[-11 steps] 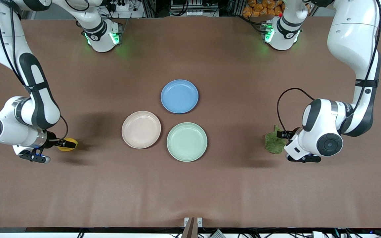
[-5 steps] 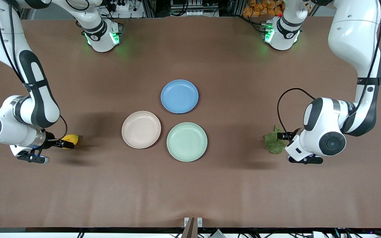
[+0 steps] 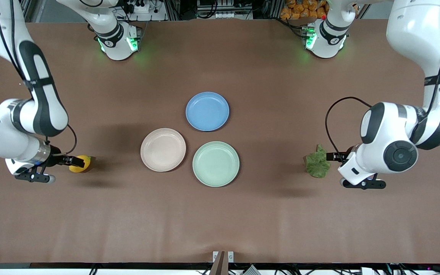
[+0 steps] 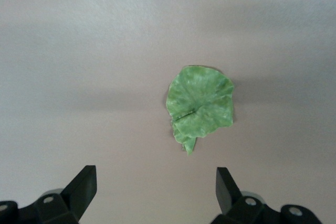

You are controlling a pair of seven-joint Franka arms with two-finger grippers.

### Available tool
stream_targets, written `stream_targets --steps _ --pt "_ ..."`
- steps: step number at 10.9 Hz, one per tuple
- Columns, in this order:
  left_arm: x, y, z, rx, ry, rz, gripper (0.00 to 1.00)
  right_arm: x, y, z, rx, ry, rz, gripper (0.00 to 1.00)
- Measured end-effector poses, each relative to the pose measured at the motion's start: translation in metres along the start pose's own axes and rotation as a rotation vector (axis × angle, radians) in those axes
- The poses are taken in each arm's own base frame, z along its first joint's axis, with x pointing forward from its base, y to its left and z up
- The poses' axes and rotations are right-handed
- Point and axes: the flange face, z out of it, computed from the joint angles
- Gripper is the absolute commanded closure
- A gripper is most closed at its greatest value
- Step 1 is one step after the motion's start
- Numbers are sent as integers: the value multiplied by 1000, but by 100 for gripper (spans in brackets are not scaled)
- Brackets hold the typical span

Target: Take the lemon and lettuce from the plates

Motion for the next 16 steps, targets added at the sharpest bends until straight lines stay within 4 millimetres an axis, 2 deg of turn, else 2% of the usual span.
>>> stream_targets --steps 2,4,5,7,9,10,13,14,16 --pt "-6 -3 -21 -10 28 -8 0 -20 -14 -40 0 -16 -27 0" --pt "-16 -11 -46 -28 52 -23 0 -49 -18 -75 7 -58 -33 0" --pt "-23 -14 -60 -29 63 -27 0 -62 -17 -87 10 -90 -33 0" --pt "-39 -17 -91 -55 82 -36 0 -79 1 -105 14 -140 -6 0" --pt "-57 -29 -122 -106 108 -67 0 -96 20 -138 14 -186 16 0" --pt "-66 -34 -137 -119 118 -78 0 -102 25 -168 -2 -198 14 0" --pt "-95 -44 -178 -122 155 -87 0 -111 25 -296 -35 -146 7 0" --pt "-104 -47 -189 -122 166 -91 0 -112 25 -320 -37 -114 7 0" --pt "-124 -54 -211 -120 181 -98 0 -109 23 -342 -39 -61 5 0"
